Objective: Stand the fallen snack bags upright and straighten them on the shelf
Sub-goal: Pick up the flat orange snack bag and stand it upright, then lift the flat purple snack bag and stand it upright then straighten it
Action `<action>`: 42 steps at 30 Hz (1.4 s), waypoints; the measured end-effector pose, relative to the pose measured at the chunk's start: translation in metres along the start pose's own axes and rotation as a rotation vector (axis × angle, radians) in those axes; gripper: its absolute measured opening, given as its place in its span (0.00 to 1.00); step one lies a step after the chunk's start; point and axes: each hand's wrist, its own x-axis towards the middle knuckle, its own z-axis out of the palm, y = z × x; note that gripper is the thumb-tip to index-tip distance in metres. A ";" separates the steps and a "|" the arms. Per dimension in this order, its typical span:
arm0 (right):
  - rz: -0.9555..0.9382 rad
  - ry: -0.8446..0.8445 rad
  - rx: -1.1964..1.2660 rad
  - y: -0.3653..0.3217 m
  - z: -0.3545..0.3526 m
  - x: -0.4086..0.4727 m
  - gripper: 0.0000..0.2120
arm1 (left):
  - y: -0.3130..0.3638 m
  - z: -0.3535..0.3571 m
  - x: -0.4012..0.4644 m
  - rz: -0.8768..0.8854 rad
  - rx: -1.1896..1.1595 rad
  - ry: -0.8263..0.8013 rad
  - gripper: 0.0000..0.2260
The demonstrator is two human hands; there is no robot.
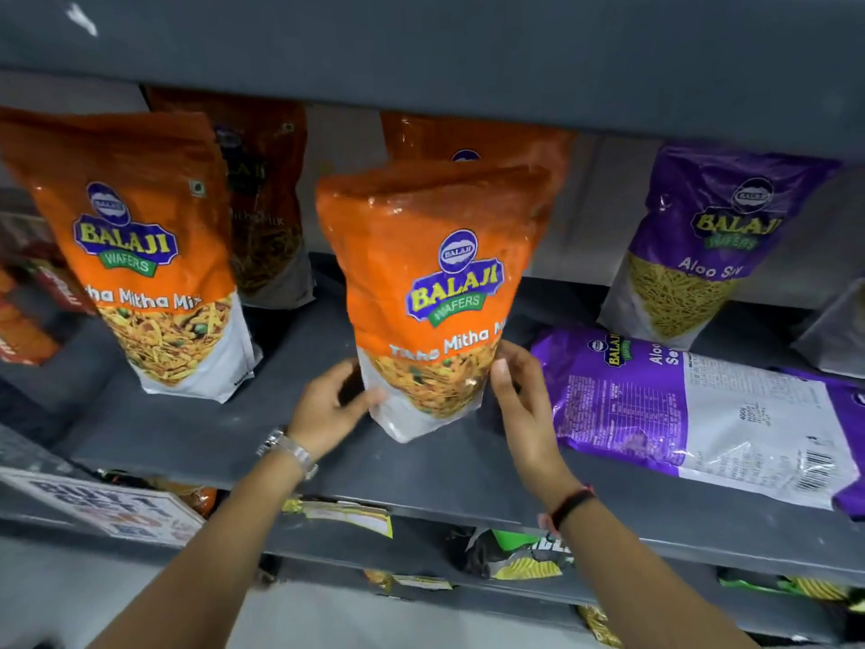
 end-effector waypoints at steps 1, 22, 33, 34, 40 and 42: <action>-0.011 0.003 -0.084 0.002 -0.007 0.000 0.24 | -0.001 -0.005 0.002 -0.005 -0.037 0.043 0.17; -0.117 -0.049 -0.610 -0.048 -0.138 0.036 0.17 | 0.061 0.069 -0.029 0.529 0.281 0.384 0.21; 0.401 -0.486 -0.988 -0.056 -0.308 0.072 0.34 | 0.117 0.222 -0.040 -0.603 -0.475 -0.794 0.20; 0.411 -0.519 -1.000 -0.053 -0.311 0.075 0.33 | 0.118 0.231 -0.043 -0.688 -0.573 -0.752 0.19; 0.314 -0.596 -0.881 -0.045 -0.324 0.079 0.18 | 0.130 0.288 -0.059 -0.802 -1.027 -0.208 0.03; 0.267 -0.603 -0.844 -0.043 -0.326 0.078 0.17 | 0.134 0.296 -0.062 -0.747 -1.002 -0.069 0.04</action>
